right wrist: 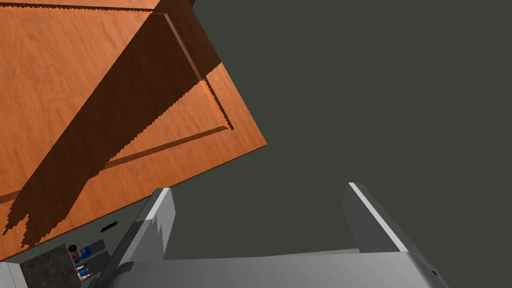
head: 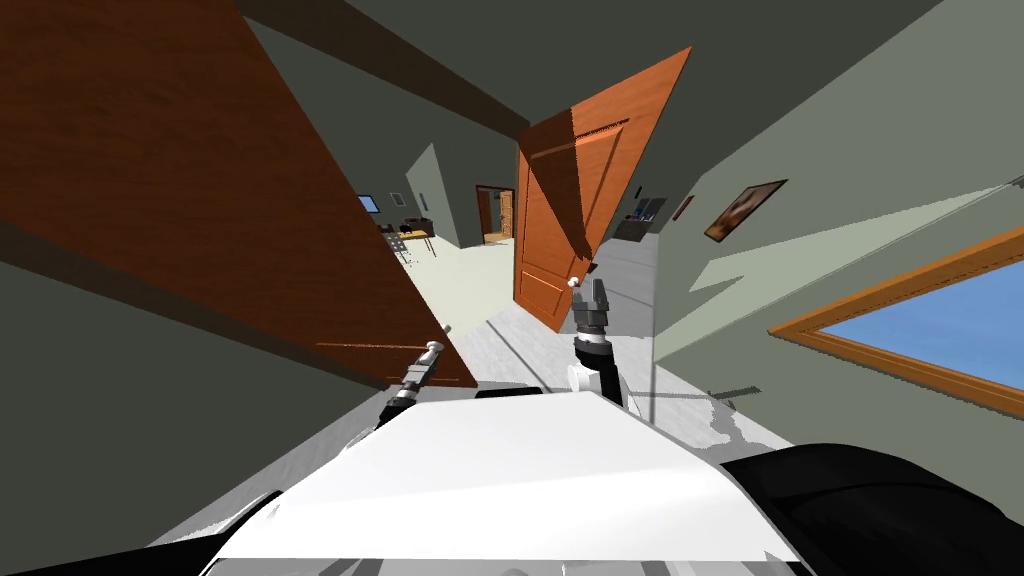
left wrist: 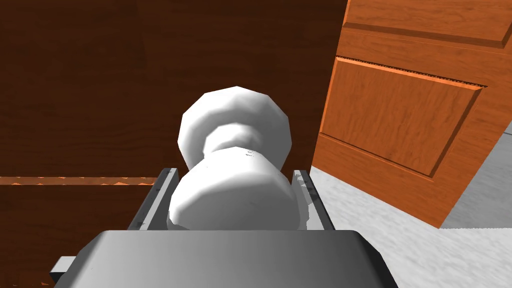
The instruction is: Pull the door open
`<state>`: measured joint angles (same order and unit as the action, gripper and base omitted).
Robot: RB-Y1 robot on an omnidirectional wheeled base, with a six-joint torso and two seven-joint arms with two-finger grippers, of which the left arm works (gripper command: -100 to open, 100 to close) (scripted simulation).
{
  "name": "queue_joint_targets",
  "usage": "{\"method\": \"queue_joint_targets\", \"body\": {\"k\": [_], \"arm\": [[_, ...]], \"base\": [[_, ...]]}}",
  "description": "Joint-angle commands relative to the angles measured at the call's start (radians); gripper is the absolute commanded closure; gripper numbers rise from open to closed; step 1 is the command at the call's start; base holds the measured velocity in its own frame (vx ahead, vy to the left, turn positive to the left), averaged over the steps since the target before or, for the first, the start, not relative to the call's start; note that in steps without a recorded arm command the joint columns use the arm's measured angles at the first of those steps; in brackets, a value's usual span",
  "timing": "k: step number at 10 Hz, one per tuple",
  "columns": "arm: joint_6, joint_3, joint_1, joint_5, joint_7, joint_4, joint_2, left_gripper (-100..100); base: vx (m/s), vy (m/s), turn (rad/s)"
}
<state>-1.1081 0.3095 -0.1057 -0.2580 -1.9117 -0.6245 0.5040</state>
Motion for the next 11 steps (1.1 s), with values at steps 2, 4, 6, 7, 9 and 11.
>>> {"method": "queue_joint_targets", "body": {"k": [2, 4, 6, 7, 9, 11], "arm": [[-0.015, 0.004, -0.006, 0.003, -0.010, 0.003, 0.011, 100], [-0.040, 0.010, -0.013, 0.008, -0.021, 0.017, 0.018, 100], [-0.063, 0.016, -0.018, 0.012, -0.030, 0.028, 0.024, 100], [-0.076, 0.018, -0.020, 0.014, -0.034, 0.035, 0.028, 100], [-0.102, 0.024, -0.025, 0.019, -0.044, 0.048, 0.035, 100], [-0.124, 0.030, -0.030, 0.023, -0.053, 0.059, 0.041, 100]], "base": [[-0.112, 0.003, -0.048], [-0.161, 0.064, -0.165], [-0.190, 0.089, -0.147], [-0.206, 0.111, -0.163], [-0.204, 0.091, -0.172], [-0.193, 0.065, -0.147]]}}
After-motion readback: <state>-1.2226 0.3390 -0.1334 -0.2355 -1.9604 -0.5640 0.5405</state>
